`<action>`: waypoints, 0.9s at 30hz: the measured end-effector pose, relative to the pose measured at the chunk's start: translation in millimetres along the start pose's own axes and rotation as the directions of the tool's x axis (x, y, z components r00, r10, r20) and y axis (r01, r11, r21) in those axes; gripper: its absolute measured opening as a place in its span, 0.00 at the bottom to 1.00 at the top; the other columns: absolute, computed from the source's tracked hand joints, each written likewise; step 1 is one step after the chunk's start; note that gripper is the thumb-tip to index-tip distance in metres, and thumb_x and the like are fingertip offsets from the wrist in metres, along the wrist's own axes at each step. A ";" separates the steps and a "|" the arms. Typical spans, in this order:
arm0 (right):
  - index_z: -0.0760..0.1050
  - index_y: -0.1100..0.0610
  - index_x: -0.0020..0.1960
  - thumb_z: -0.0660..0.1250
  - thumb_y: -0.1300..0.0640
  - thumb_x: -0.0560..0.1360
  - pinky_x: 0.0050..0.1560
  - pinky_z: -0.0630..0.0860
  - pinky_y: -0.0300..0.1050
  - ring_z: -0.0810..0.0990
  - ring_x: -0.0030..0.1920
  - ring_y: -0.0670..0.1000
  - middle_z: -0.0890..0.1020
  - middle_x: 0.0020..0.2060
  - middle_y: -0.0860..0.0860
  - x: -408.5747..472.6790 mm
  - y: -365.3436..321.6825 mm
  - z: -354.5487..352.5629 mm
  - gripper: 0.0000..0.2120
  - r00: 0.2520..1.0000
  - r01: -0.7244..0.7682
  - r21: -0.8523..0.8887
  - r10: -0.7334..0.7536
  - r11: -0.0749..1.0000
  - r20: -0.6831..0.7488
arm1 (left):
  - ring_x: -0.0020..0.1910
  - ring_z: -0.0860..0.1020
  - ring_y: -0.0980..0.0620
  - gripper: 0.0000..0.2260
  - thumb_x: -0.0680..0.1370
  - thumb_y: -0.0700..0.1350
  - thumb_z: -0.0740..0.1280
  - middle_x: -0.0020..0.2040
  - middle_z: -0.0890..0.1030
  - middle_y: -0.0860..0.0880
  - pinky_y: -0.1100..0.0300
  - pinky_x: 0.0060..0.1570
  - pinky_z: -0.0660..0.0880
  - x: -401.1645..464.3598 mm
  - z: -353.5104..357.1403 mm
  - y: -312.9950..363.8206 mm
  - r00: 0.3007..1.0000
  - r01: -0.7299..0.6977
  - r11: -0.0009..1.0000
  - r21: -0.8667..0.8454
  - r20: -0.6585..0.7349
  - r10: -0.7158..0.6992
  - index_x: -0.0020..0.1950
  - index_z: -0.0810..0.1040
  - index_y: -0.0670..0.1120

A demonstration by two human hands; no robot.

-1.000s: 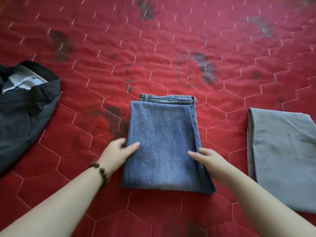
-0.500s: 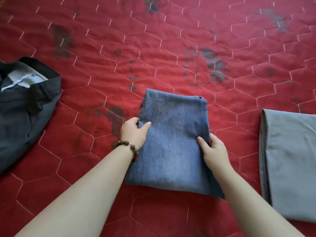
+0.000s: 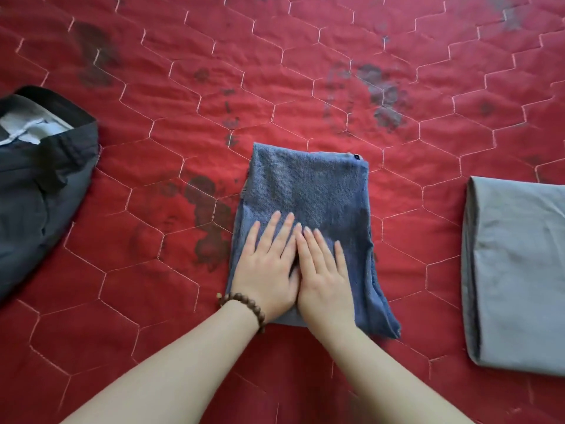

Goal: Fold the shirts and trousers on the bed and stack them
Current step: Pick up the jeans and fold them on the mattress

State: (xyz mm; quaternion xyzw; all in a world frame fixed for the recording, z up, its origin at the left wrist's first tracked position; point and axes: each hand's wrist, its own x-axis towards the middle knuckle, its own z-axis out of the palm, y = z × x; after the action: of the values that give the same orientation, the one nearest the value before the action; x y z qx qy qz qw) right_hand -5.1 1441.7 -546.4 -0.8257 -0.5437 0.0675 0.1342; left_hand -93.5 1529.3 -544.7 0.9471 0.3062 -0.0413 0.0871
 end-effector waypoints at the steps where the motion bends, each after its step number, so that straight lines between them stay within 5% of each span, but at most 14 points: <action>1: 0.67 0.60 0.72 0.54 0.58 0.76 0.72 0.58 0.58 0.66 0.73 0.54 0.69 0.72 0.53 0.0 3.7 3.5 0.25 1.000 -0.012 0.036 0.012 0.999 0.019 | 0.77 0.52 0.41 0.29 0.77 0.54 0.53 0.78 0.58 0.45 0.41 0.74 0.52 0.2 4.2 -1.2 1.000 0.015 1.000 0.008 -0.005 -0.015 0.76 0.63 0.45; 4: 0.67 0.59 0.73 0.55 0.57 0.78 0.72 0.58 0.57 0.64 0.74 0.53 0.67 0.73 0.53 0.6 25.5 2.5 0.24 0.993 0.099 0.093 -0.105 0.991 0.058 | 0.77 0.49 0.35 0.30 0.76 0.58 0.55 0.78 0.56 0.43 0.36 0.72 0.52 0.6 10.7 -1.5 0.998 0.043 0.999 0.025 -0.042 -0.042 0.77 0.62 0.49; 7: 0.63 0.54 0.75 0.56 0.46 0.79 0.73 0.58 0.60 0.59 0.76 0.51 0.62 0.76 0.51 -5.2 57.6 -6.2 0.27 0.976 0.181 -0.060 -0.172 0.982 0.134 | 0.76 0.47 0.32 0.32 0.75 0.62 0.56 0.79 0.52 0.41 0.33 0.71 0.52 -0.5 12.5 -2.4 0.992 0.097 0.995 0.034 -0.081 -0.094 0.77 0.59 0.54; 11: 0.54 0.51 0.78 0.49 0.39 0.78 0.75 0.48 0.63 0.54 0.77 0.50 0.55 0.77 0.50 -5.8 70.0 -13.5 0.31 0.983 -0.072 -0.150 0.095 0.986 0.159 | 0.76 0.47 0.32 0.33 0.73 0.63 0.58 0.78 0.49 0.38 0.33 0.70 0.51 0.8 14.8 -1.4 0.981 0.165 0.986 -0.001 -0.099 -0.164 0.77 0.58 0.58; 14: 0.66 0.54 0.74 0.51 0.46 0.78 0.74 0.52 0.65 0.67 0.72 0.54 0.68 0.73 0.52 9.1 54.8 -19.3 0.27 0.979 -0.190 -0.086 0.195 0.978 0.057 | 0.76 0.49 0.33 0.33 0.73 0.63 0.59 0.78 0.51 0.38 0.33 0.70 0.53 1.3 14.3 -3.0 0.979 0.164 0.986 -0.035 -0.120 -0.167 0.77 0.59 0.58; 17: 0.78 0.59 0.60 0.59 0.55 0.76 0.70 0.60 0.67 0.77 0.59 0.58 0.79 0.59 0.55 40.6 43.5 -29.3 0.17 0.984 -0.057 -0.065 0.045 0.996 -0.174 | 0.76 0.50 0.32 0.32 0.72 0.62 0.59 0.78 0.52 0.37 0.33 0.69 0.54 2.5 12.3 -1.5 0.978 0.178 0.983 -0.054 -0.101 -0.182 0.76 0.60 0.58; 19: 0.78 0.59 0.61 0.59 0.57 0.77 0.71 0.60 0.65 0.75 0.64 0.58 0.78 0.62 0.55 73.8 24.1 -29.4 0.16 0.966 0.172 0.010 -0.167 0.985 -0.196 | 0.76 0.50 0.32 0.31 0.73 0.62 0.59 0.78 0.53 0.37 0.32 0.69 0.54 2.7 10.6 -1.5 0.980 0.182 0.982 -0.044 -0.068 -0.185 0.76 0.62 0.57; 23: 0.57 0.49 0.77 0.47 0.45 0.82 0.75 0.42 0.62 0.49 0.78 0.51 0.56 0.77 0.46 134.2 -7.6 -11.2 0.25 0.898 0.386 -0.028 -0.368 0.922 0.240 | 0.74 0.53 0.30 0.29 0.70 0.61 0.61 0.75 0.61 0.34 0.32 0.68 0.56 3.2 12.6 -2.5 0.980 0.190 0.980 -0.064 -0.052 -0.193 0.70 0.70 0.54; 27: 0.47 0.44 0.78 0.38 0.42 0.81 0.75 0.35 0.59 0.41 0.78 0.48 0.48 0.78 0.42 151.7 -2.3 7.8 0.26 0.866 0.414 -0.074 -0.367 0.907 0.339 | 0.75 0.54 0.30 0.27 0.70 0.60 0.61 0.74 0.63 0.34 0.32 0.68 0.56 5.3 12.7 -5.1 0.975 0.200 0.977 -0.079 -0.077 -0.206 0.68 0.73 0.55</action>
State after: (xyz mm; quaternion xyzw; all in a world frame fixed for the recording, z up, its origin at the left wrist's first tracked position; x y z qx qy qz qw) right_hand 51.5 1582.6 -547.9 -0.6840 -0.7176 0.1314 -0.0041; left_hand -92.5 1534.0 -558.6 0.9080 0.4062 0.0010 0.1027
